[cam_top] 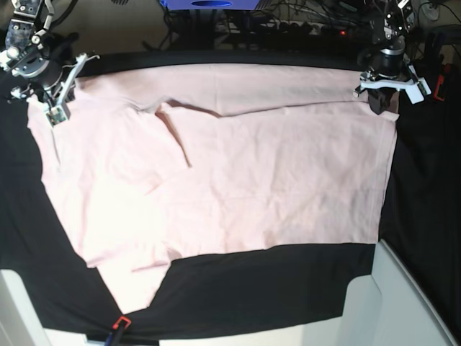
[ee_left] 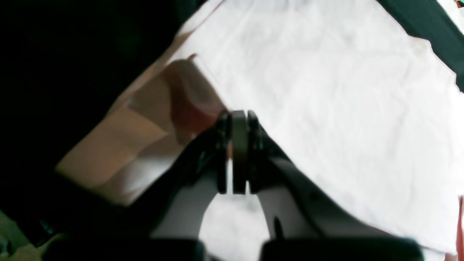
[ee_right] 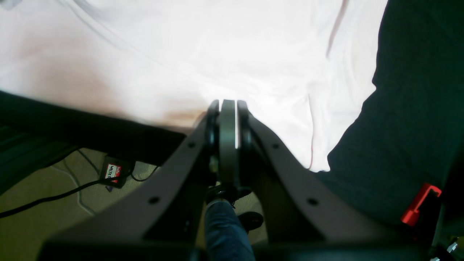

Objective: Fold the T-shirt properly
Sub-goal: 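Release the collar-side corners and lift both grippers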

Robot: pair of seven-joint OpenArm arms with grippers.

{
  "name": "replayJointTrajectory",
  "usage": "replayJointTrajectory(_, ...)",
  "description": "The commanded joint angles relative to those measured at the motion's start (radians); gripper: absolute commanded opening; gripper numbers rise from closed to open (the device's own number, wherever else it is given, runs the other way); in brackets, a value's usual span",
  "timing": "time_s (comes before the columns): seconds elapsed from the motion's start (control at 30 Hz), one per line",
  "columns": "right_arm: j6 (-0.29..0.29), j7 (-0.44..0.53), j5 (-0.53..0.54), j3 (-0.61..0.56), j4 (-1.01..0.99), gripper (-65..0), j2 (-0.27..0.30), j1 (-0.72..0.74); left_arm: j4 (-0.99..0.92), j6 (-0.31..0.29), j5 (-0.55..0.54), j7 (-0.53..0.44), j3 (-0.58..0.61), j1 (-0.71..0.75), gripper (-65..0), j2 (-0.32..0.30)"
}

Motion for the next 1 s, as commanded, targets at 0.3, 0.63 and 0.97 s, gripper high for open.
replayJointTrajectory(0.3,-0.004,0.016,0.003,0.002,0.015,-64.4,0.006,0.002,-0.028,-0.007,-0.009,-0.022,-0.010,-0.043,-65.0,-0.008)
replayJointTrajectory(0.63,-0.004,0.017,0.003,0.002,0.009,-64.4,0.006,0.002,-0.049,-0.007,-0.009,-0.022,-0.010,-0.077,-65.0,-0.008)
replayJointTrajectory(0.97,-0.004,0.017,0.003,0.002,0.009,-64.4,0.006,0.002,-0.078,-0.007,-0.009,-0.026,-0.011,-0.080,-52.7,-0.015)
